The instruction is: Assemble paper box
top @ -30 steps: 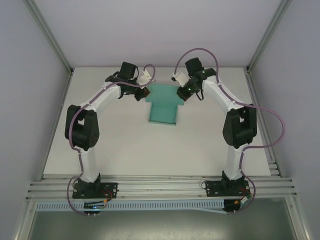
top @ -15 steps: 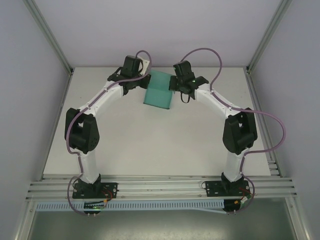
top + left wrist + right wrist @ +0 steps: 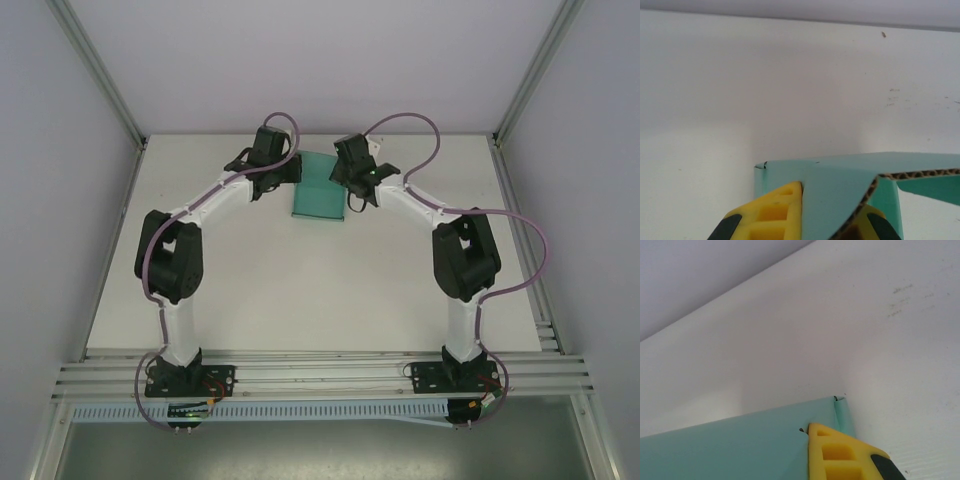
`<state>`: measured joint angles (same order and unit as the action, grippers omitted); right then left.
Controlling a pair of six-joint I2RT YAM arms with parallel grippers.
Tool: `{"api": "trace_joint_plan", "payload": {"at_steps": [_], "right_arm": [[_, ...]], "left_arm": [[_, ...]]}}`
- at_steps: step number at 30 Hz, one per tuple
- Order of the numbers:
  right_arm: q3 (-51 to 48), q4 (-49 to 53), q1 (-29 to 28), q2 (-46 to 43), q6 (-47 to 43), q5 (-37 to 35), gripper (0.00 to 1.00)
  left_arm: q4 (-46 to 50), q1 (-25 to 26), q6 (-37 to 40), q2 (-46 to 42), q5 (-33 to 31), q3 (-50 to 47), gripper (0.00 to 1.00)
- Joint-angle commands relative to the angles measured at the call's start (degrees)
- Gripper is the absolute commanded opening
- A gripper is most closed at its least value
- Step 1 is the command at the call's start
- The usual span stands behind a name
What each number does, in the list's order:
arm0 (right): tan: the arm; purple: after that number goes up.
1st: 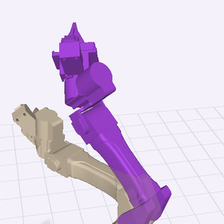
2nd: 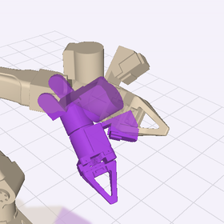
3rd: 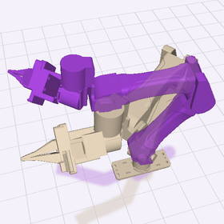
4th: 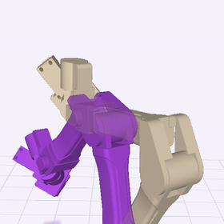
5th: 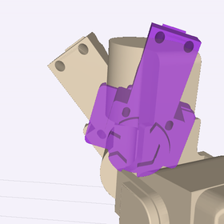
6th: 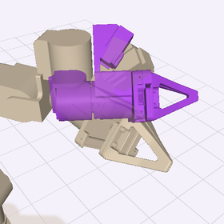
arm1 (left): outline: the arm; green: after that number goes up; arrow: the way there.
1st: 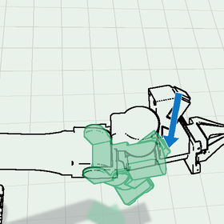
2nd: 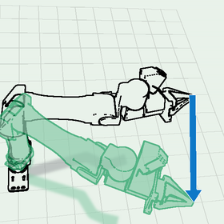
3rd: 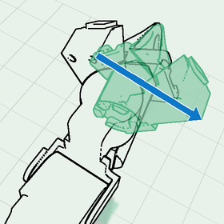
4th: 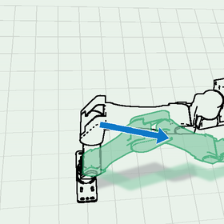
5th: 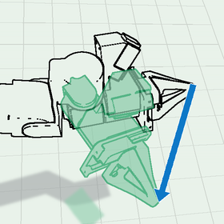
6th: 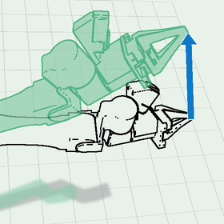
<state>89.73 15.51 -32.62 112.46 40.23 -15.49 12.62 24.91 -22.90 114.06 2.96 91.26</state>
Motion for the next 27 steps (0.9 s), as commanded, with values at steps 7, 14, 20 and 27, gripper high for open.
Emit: {"api": "trace_joint_plan", "payload": {"at_steps": [7, 14, 20, 27], "right_arm": [[-4.6, -9.2, -1.4, 1.6, 4.7, 1.4, 0.00], [-5.8, -11.2, -2.8, 1.5, 4.1, 0.7, 0.00], [-12.1, -15.6, -4.8, -2.6, -2.7, -2.3, 0.00], [-26.3, -26.8, -7.5, -6.6, -12.9, -6.2, 0.00]], "left_arm": [[-2.1, 1.9, -8.7, 4.5, 6.4, -0.2, 0.00], [-3.5, 3.8, -10.7, 5.0, 7.5, -0.5, 0.00], [-4.6, 4.4, -7.4, 0.3, 4.1, -10.1, 0.04], [-14.5, 4.4, -6.6, -6.9, 7.0, -26.3, 0.11]]}}
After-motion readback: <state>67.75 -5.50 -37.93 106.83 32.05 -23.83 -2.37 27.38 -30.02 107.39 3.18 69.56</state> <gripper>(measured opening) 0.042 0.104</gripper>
